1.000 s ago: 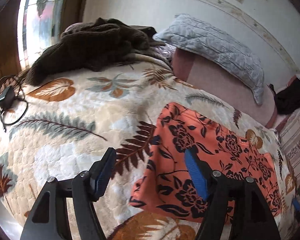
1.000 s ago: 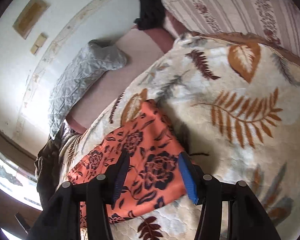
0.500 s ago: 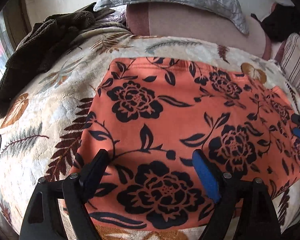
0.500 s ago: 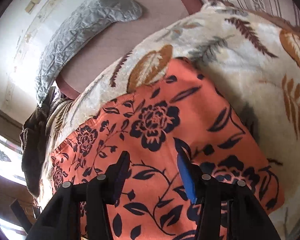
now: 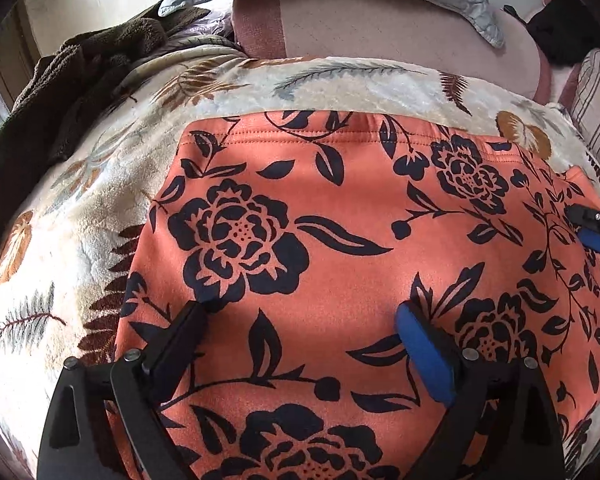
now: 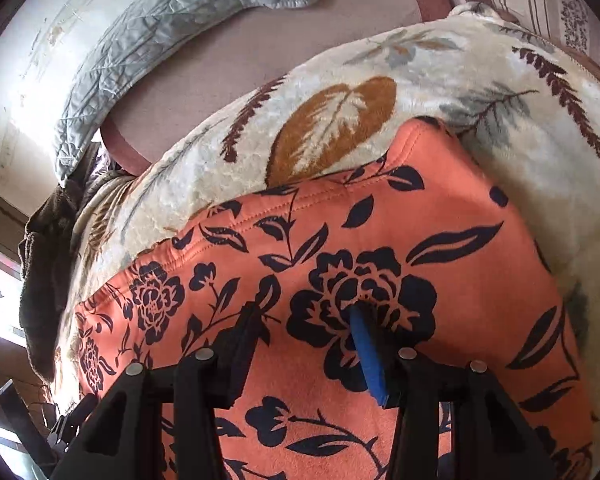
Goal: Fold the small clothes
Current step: 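Press and smooth the folded orange shirt with both grippers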
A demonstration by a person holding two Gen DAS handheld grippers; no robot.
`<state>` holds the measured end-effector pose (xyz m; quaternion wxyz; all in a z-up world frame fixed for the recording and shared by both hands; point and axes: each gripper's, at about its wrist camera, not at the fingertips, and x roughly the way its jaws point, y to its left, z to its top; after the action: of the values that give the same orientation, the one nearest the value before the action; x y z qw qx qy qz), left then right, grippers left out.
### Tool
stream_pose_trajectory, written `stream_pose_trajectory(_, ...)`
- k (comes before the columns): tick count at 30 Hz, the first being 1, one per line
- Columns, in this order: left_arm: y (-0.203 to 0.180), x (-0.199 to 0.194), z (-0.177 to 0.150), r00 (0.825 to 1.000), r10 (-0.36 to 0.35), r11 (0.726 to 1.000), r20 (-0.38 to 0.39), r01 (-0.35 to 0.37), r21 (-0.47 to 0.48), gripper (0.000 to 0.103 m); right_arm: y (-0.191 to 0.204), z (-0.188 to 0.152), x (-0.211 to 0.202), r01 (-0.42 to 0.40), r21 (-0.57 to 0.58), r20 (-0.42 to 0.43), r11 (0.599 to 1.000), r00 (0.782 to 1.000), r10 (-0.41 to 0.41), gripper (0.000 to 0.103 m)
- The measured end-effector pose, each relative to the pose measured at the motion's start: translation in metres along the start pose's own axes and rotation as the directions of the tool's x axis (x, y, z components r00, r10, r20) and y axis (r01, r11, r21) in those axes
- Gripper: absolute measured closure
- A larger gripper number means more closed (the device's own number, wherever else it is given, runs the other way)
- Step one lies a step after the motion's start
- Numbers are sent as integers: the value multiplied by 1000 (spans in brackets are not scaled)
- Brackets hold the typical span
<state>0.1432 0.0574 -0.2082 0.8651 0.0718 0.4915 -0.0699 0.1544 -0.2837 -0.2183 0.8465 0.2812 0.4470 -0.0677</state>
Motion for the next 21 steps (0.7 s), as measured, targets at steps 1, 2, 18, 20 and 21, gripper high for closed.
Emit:
stream_pose_trajectory(1,1,0,0,1000,-6,1000,-3,6,-4,5,2,0,-5,3,-9,28,1000,1000,-2,53)
stream_pose_trajectory(2,2,1,0,1000,-14,1000,-3,14,-10,4,5,-1,-10,-2,-20,50,1000,999,3,53)
stream_pose_trajectory(18,-4,-1,-8,1000,-18,1000,15,17,20,0,36,-19,-5,-89,-104,32,991,995,92,51)
stream_pose_trajectory(20,-5,-1,-9,1000,-11,1000,17,10,22,0,48,-21,-13,-110,-161,72,981,990,122,51)
stream_pose_trajectory(21,-6,-1,-9,1000,-6,1000,19,6,22,0,55,-23,-15,-121,-188,81,975,987,139,51)
